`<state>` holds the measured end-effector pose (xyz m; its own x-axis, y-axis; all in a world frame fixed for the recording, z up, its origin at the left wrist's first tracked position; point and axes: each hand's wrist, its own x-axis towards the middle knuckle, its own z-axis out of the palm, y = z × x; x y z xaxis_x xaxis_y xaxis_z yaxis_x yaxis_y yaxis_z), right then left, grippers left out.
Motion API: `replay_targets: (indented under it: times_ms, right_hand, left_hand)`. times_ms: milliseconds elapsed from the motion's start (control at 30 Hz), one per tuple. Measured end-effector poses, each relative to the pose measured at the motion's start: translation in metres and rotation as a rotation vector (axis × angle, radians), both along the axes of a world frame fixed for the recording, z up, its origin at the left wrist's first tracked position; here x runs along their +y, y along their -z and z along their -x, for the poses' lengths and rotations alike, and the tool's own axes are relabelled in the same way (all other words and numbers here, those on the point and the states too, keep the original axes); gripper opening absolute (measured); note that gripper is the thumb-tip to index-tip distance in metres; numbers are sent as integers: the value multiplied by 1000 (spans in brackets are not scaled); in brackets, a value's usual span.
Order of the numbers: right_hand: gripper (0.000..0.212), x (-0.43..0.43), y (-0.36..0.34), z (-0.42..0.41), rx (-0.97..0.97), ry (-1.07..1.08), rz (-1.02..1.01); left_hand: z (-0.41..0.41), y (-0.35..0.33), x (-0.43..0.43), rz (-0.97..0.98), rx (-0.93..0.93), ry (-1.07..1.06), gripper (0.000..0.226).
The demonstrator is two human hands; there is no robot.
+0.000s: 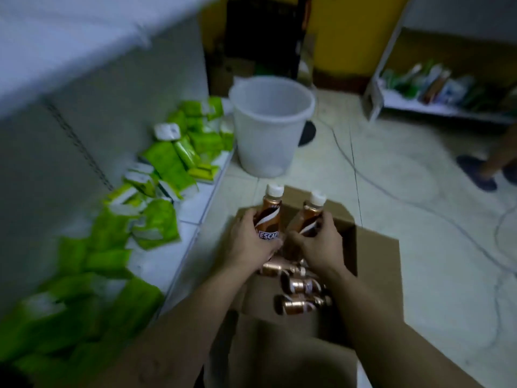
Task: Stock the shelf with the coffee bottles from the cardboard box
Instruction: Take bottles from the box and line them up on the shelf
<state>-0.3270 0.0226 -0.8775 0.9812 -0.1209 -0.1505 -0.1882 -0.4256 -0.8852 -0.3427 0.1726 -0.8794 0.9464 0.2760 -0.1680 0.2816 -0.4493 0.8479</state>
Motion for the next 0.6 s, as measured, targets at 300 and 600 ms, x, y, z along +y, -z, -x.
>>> replay_targets:
  times_ms: [300,600]
  right_hand:
    - [64,69,-221,66,-420,-443,-96]
    - [66,178,-338,101,-601,-636,-247]
  left_hand:
    - [90,-212,90,-139,-449,-148,59]
    - [181,-349,188,-360,-639,-279,72]
